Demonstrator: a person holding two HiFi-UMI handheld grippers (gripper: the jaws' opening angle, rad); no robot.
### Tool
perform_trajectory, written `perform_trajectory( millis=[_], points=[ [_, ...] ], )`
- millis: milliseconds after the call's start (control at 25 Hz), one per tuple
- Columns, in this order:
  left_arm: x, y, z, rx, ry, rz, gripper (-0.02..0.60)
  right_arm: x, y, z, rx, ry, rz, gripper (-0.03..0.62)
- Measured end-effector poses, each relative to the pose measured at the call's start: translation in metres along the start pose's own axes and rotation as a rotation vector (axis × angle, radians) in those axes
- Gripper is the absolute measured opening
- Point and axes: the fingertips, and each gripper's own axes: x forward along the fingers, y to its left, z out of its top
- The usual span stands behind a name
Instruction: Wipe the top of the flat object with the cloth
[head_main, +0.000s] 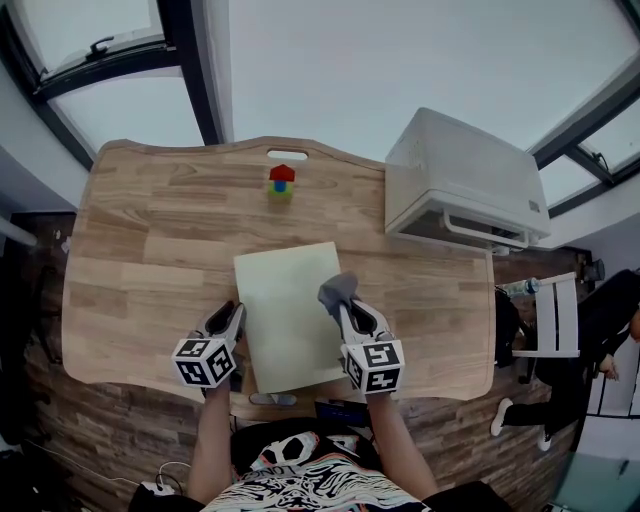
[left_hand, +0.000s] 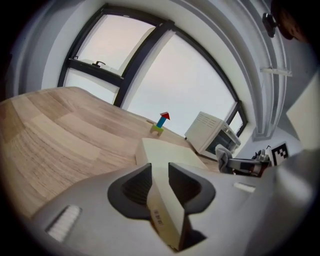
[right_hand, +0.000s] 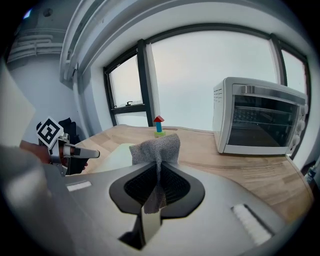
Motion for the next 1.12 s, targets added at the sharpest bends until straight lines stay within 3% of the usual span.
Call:
perform_trajectory(
  millis=[440,720,1120],
  points=[
    [0.018,0.007,-0.009,-0.095,0.028,-0.026,0.137,0.02,-0.014,-0.017,-0.021,0.072,-0.012,0.021],
    [0.022,0.007,-0.014,-0.091,0.025,-0.018,0.143,0.032,-0.016,-0.03,-0.055,0.115,0.008,0.021],
    [0.021,0.009,-0.015,-0.129,-0.015,-0.022,0.144,0.042,-0.002,-0.042,-0.213,0.144,0.073,0.021]
  ],
)
